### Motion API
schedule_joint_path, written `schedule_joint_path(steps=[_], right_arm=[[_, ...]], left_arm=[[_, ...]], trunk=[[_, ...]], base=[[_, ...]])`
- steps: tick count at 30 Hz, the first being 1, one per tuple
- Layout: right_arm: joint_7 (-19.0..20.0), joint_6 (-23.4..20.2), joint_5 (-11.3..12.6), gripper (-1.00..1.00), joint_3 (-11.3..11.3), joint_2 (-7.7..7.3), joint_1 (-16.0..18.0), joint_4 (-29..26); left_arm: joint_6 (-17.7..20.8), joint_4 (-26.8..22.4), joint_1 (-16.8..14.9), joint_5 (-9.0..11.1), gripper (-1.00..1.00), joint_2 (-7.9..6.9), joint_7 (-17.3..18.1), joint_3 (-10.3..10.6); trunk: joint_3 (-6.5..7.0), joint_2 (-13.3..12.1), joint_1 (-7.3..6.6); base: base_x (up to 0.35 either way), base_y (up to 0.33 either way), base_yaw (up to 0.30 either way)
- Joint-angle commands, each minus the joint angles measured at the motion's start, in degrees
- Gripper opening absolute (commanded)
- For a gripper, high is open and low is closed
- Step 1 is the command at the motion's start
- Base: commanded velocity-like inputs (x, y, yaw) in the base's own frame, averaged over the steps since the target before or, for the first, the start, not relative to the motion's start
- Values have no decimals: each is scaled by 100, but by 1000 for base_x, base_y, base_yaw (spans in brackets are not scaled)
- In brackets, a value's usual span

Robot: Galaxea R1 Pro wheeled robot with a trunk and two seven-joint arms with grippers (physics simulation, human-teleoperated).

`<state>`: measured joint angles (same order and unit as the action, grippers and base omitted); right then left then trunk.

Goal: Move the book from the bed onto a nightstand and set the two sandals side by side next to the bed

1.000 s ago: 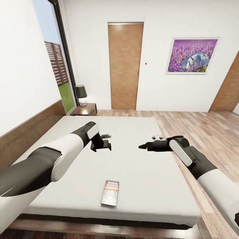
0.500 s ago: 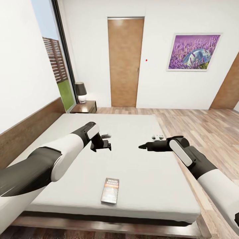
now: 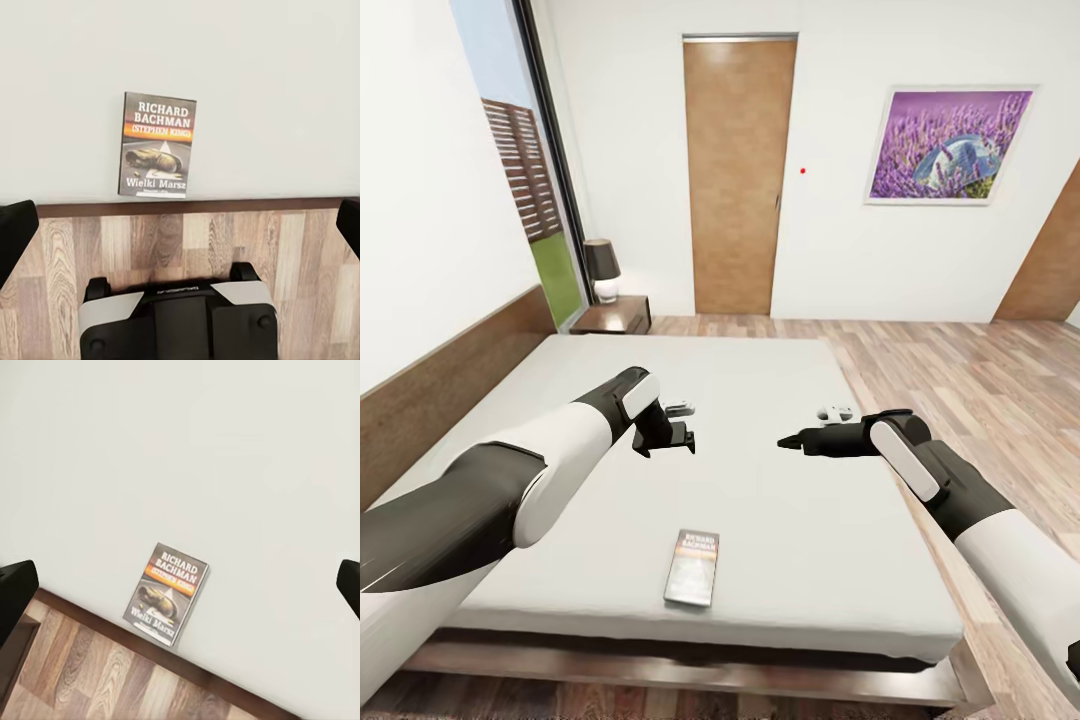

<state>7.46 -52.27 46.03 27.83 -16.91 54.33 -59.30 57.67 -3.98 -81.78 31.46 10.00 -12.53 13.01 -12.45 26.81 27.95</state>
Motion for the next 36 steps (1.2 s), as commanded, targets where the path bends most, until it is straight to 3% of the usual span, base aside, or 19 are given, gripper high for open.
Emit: schedule_joint_path(steps=[1, 16, 29, 36], right_arm=[[54, -11, -56, 100, 10, -5, 7, -2], [60, -4, -41, 100, 5, -5, 4, -2], [63, -3, -35, 100, 4, -5, -1, -2], [63, -3, -33, 100, 4, -5, -2, -2]], left_arm=[[18, -6, -5, 62, 100, 0, -37, 35], [9, -6, -5, 62, 100, 0, -126, 35], [-6, -46, -5, 60, 100, 0, -722, 35], [-81, -74, -5, 60, 100, 0, -845, 35]], trunk=[[-21, 11, 3], [-159, 11, 3], [-279, 11, 3], [-344, 11, 3]], base=[[0, 0, 0], [0, 0, 0], [0, 0, 0], [0, 0, 0]])
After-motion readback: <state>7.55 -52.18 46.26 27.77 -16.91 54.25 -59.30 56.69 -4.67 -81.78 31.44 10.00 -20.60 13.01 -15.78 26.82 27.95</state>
